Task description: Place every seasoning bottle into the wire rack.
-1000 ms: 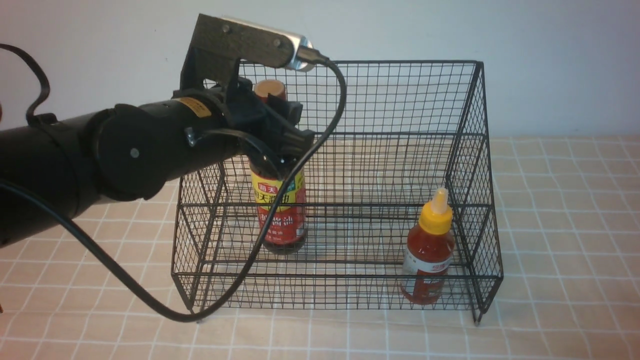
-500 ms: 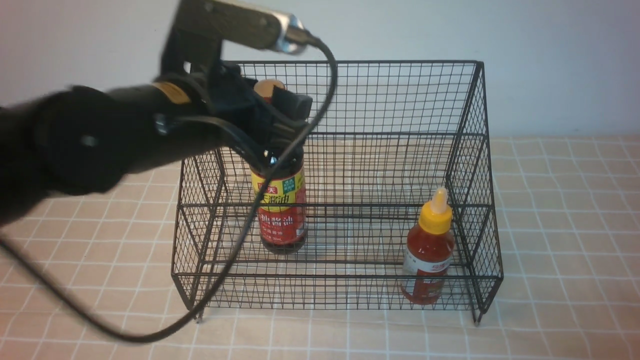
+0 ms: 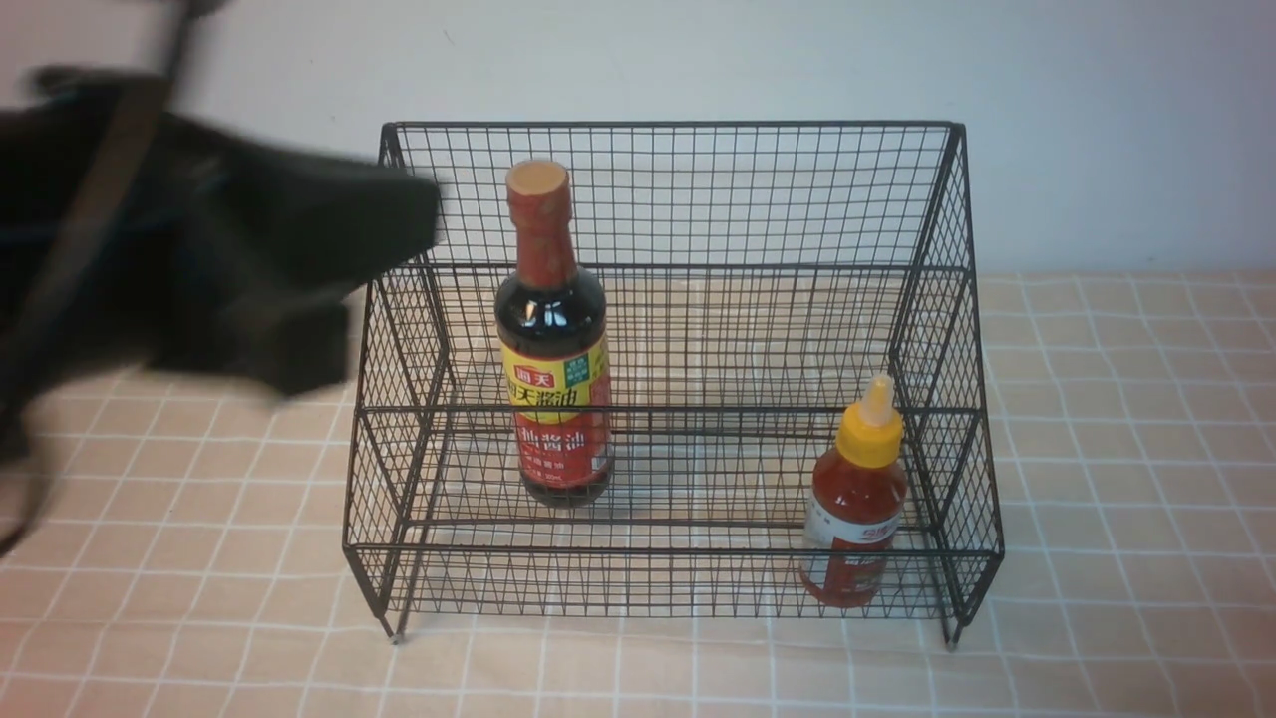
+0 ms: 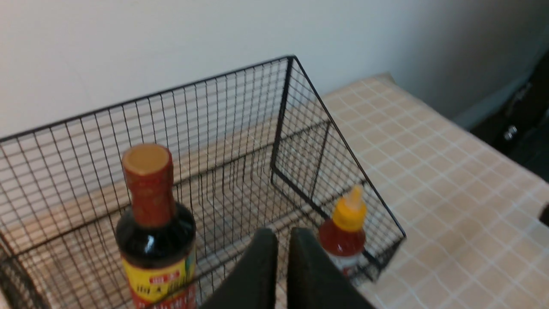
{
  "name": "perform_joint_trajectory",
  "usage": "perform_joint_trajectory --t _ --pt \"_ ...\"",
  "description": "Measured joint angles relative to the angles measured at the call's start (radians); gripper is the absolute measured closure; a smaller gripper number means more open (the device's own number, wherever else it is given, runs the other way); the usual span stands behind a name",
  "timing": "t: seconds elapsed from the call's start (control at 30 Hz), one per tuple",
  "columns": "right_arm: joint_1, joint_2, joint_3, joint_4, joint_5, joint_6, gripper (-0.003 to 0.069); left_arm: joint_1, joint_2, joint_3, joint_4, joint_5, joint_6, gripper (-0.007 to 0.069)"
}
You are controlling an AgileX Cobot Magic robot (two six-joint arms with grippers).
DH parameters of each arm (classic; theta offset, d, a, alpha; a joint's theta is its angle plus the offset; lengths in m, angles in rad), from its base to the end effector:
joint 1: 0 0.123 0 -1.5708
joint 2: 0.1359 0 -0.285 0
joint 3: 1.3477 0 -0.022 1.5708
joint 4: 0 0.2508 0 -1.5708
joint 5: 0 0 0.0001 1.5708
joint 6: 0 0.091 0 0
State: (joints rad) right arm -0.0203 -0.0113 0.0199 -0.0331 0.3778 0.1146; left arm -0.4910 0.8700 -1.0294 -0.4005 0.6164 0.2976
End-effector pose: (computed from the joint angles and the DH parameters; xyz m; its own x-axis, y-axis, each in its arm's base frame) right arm 0.0524 -0.0022 0.1731 -0.2908 0.0896 -0.9526 0.0565 0.9955 0.0764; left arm 0.1394 -0.0978 0.4173 -0.3095 0.1268 -0.9424 0.6369 0.7636 -0.1064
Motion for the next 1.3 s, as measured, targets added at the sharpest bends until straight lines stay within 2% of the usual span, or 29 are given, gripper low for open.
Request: perform_joint_trajectory --t 0.17,0.37,0.53,0.7,0.87,1.07,1.2,1.3 --pt "0.000 0.000 0.000 0.001 0.000 0.001 0.0672 0.000 -0.082 0.000 0.014 0.132 -0.003 0.0631" --pt "0.000 0.000 0.000 0.001 0.000 0.001 0.0672 0.000 -0.094 -0.001 0.015 0.184 -0.008 0.0631" --pt "0.000 0.000 0.000 0.001 0.000 0.001 0.0673 0.000 -0.148 -0.001 0.044 0.172 -0.010 0.0631" --pt "0.000 0.000 0.000 0.001 0.000 0.001 0.0673 0.000 -0.273 0.012 0.149 0.095 -0.028 0.0631" --pt "0.000 0.000 0.000 0.001 0.000 0.001 0.0673 0.072 -0.476 0.232 0.282 -0.068 -0.093 0.0631" --pt "0.000 0.000 0.000 0.001 0.000 0.002 0.0673 0.290 -0.723 0.696 0.343 -0.266 -0.103 0.0631" --pt "0.000 0.000 0.000 0.001 0.000 0.002 0.0673 0.361 -0.816 0.859 0.350 -0.294 -0.124 0.0631" --pt "0.000 0.000 0.000 0.001 0.000 0.002 0.0673 0.408 -0.875 1.001 0.352 -0.311 -0.186 0.0631"
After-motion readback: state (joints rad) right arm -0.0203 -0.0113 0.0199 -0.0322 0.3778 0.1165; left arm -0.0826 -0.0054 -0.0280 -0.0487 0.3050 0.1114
